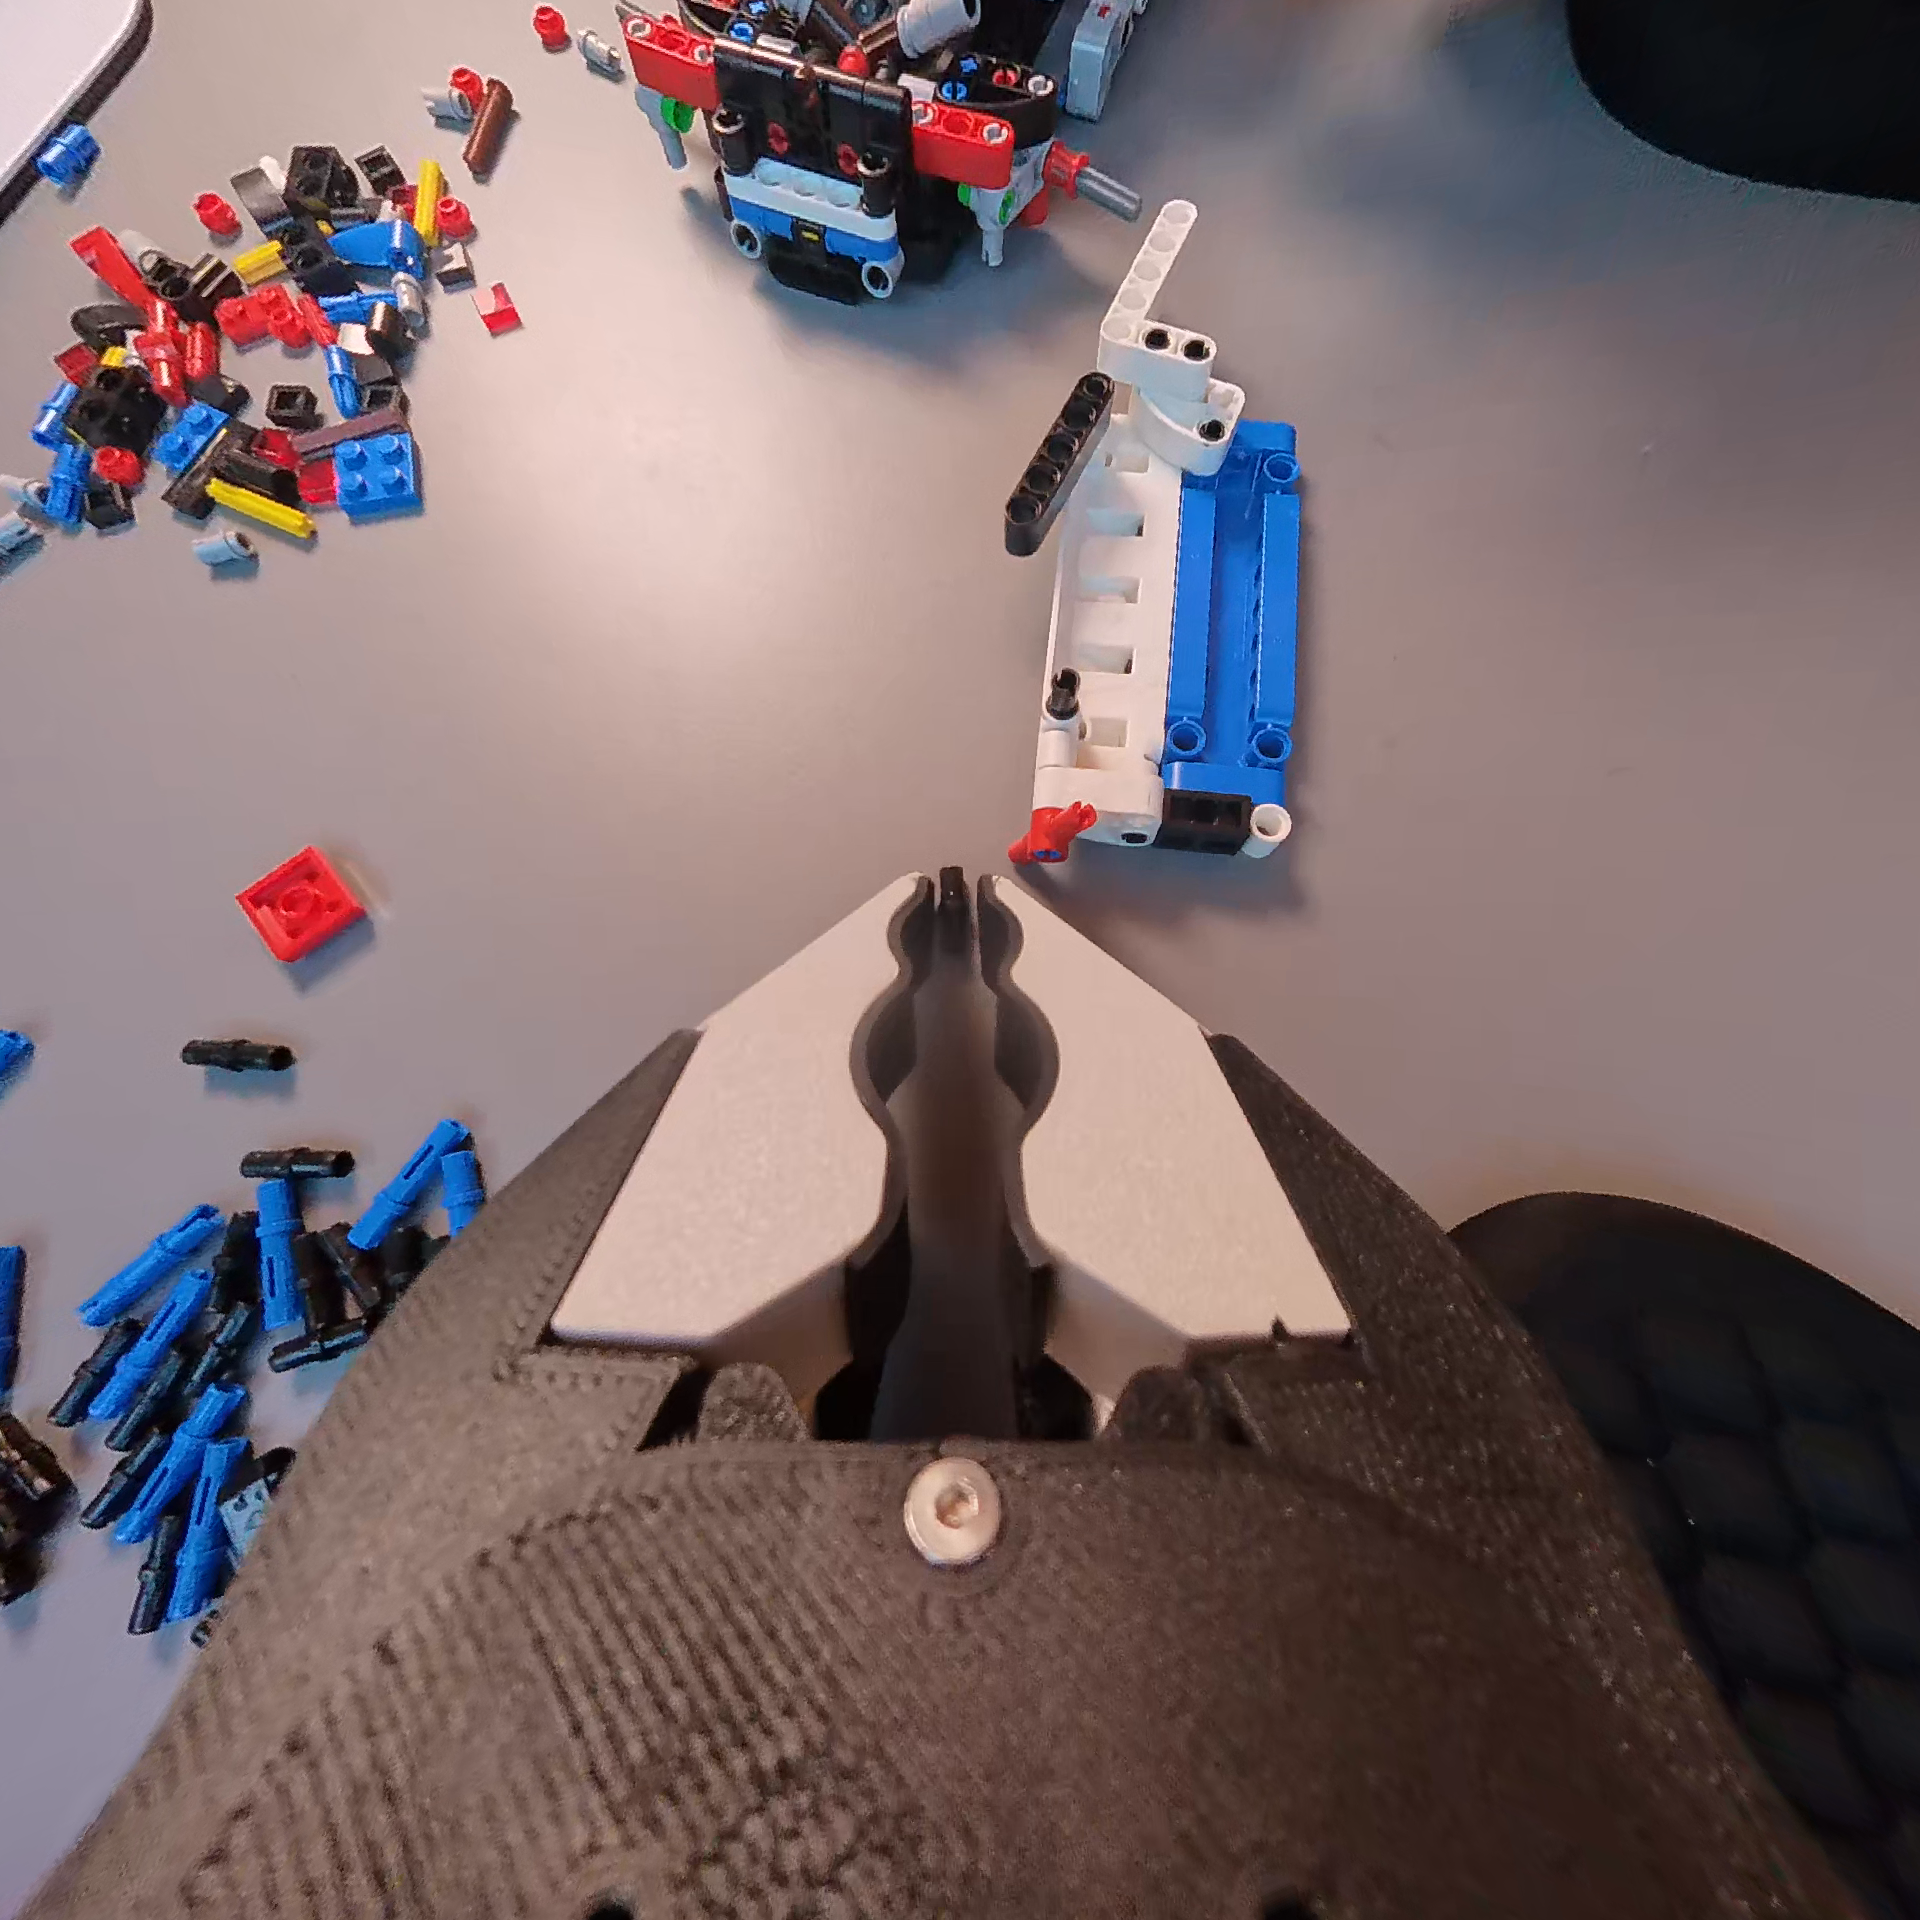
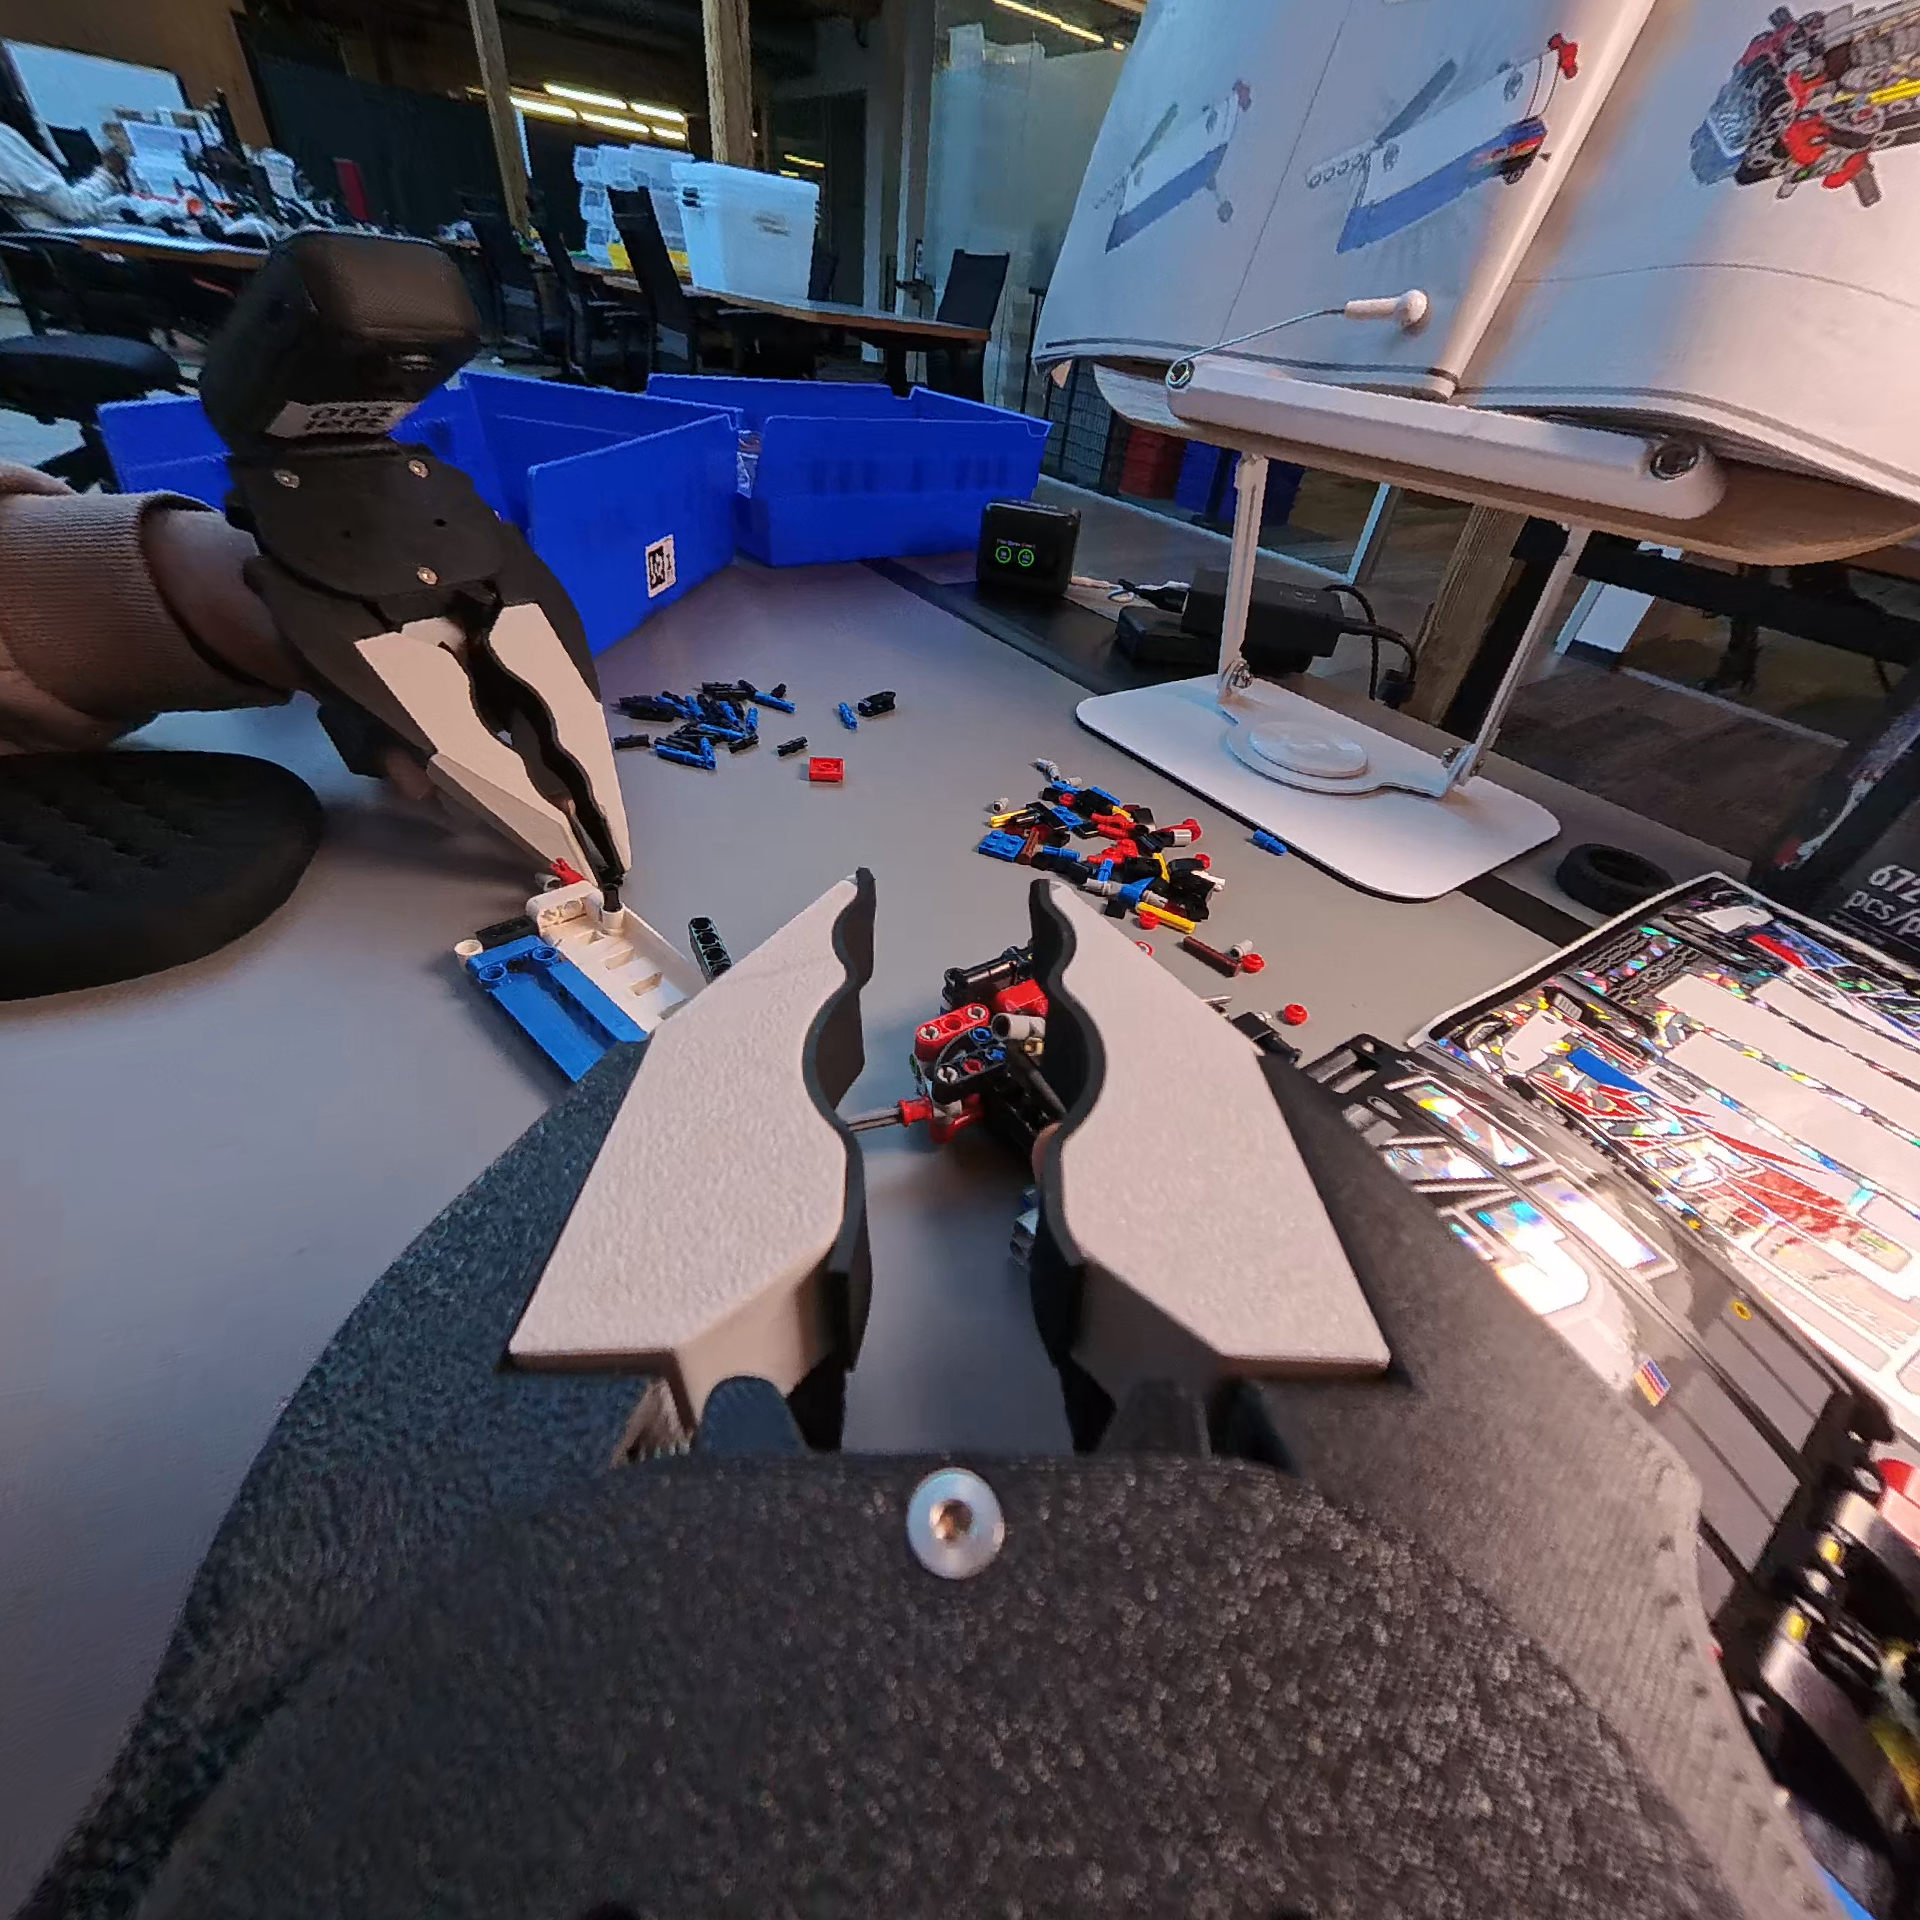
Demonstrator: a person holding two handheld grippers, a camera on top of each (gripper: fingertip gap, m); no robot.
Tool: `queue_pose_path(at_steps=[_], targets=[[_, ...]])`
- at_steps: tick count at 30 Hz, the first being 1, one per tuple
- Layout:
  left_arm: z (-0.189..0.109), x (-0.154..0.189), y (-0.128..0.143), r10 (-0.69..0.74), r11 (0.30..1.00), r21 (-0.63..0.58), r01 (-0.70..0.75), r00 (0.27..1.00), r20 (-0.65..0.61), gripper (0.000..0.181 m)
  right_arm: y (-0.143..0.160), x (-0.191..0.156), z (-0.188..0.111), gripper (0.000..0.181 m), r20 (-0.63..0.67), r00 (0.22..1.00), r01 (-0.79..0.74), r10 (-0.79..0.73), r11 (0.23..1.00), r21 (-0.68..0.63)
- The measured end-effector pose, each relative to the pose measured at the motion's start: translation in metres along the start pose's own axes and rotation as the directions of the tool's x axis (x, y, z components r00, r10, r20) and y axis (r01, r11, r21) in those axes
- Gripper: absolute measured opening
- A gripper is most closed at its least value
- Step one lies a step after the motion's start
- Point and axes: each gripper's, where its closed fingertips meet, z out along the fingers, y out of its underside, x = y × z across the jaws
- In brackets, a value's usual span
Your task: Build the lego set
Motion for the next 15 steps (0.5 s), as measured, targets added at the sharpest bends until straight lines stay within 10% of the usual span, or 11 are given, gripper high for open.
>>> queue_pose_path(at_steps=[15], targets=[[-0.008, -0.013, -0.008, -0.087, 0.991, 0.099, 0.089, 0.996, -0.03, 0.023, -0.004, 0.003, -0.009, 0.025, -0.031, 0.998, 0.059, -0.059, 0.998, -0.002]])
